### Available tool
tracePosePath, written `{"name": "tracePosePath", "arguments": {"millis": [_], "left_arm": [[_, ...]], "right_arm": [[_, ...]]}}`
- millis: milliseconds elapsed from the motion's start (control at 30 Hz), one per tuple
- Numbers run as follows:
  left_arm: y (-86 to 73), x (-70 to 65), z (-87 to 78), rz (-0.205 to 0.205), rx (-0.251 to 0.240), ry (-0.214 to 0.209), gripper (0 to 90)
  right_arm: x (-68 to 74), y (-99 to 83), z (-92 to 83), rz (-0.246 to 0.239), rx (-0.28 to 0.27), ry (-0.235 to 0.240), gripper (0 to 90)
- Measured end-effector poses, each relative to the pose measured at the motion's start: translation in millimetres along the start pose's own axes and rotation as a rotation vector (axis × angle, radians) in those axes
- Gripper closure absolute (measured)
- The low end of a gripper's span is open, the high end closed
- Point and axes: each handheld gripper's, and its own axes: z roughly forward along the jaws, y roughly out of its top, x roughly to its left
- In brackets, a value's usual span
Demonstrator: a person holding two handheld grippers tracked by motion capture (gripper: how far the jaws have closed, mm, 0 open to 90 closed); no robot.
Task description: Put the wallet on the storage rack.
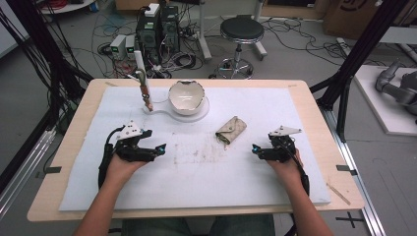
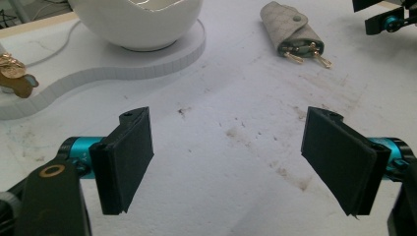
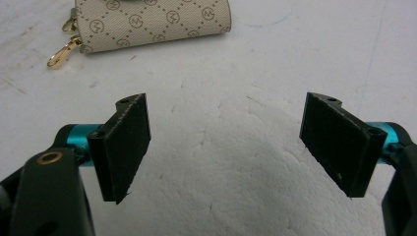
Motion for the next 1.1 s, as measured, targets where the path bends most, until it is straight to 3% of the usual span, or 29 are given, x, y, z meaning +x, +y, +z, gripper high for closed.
{"name": "tracePosePath", "arguments": {"millis": [367,533,867,1000,1100], "left_arm": [[3.9,-11.5,10.0,0.004,0.022,-0.055,19.7],[12.5,-24.6,25.8,0.029,0.042,-0.095,19.7],[35.4,-44.2,57.6,0.035,0.061,-0.105,19.7],[48.5,-52.4,79.8,0.036,0.085,-0.105,19.7],[53.4,-55.2,87.0,0.039,0.085,-0.103,19.7]], "right_arm": [[-4.9,-1.4,2.7,0.02,0.019,-0.019,19.7],[-8.8,-2.9,2.6,0.03,0.028,-0.022,19.7],[-6.2,-3.3,0.3,0.013,0.031,-0.025,19.7],[-8.0,-3.7,-1.8,0.028,0.017,-0.014,19.7],[-9.3,-4.0,-3.0,0.035,0.014,-0.017,19.7]]}}
